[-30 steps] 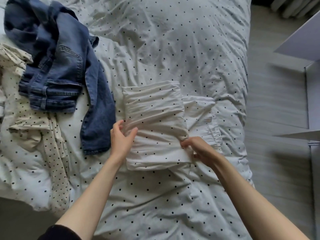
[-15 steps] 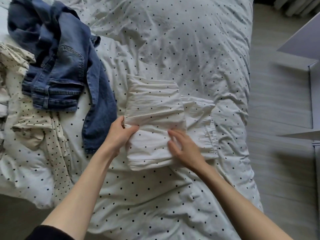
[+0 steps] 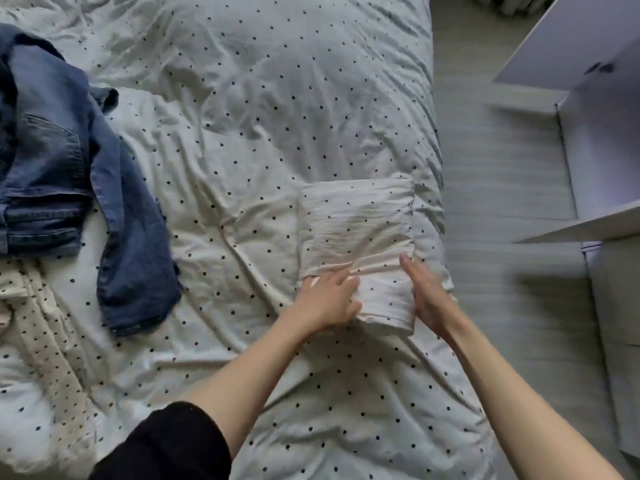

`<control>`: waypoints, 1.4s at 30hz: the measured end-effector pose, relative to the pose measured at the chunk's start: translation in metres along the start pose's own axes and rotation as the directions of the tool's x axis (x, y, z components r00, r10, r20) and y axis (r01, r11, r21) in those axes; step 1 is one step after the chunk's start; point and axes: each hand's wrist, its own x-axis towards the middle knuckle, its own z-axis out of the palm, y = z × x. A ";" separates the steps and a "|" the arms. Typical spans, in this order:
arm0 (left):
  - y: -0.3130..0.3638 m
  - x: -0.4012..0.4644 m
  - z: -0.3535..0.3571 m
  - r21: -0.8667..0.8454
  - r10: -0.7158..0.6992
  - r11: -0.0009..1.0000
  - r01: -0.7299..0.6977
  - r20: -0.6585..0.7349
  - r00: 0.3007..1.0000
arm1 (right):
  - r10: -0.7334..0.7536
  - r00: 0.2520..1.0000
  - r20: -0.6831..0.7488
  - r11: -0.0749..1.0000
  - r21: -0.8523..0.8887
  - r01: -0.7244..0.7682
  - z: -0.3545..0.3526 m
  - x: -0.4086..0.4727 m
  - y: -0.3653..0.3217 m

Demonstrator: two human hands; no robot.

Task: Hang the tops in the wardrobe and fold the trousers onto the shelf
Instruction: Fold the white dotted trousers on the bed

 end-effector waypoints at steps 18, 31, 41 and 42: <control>-0.063 0.064 -0.028 0.721 0.363 0.660 -0.212 -0.058 0.930 | -0.232 0.968 0.098 0.373 -0.910 0.182 0.052 0.013 0.074; -0.053 0.046 -0.014 0.547 0.525 0.793 -0.268 -0.392 0.755 | -0.189 0.977 0.103 0.451 -0.874 0.180 0.020 -0.015 0.085; 0.015 -0.022 0.054 0.528 0.355 0.834 -0.157 -0.298 0.886 | -0.592 0.805 0.023 0.368 -0.882 0.296 0.003 -0.088 0.071; 0.012 -0.023 0.059 0.540 0.319 0.833 -0.118 -0.297 0.900 | -0.619 0.783 0.067 0.333 -0.880 0.338 0.007 -0.094 0.078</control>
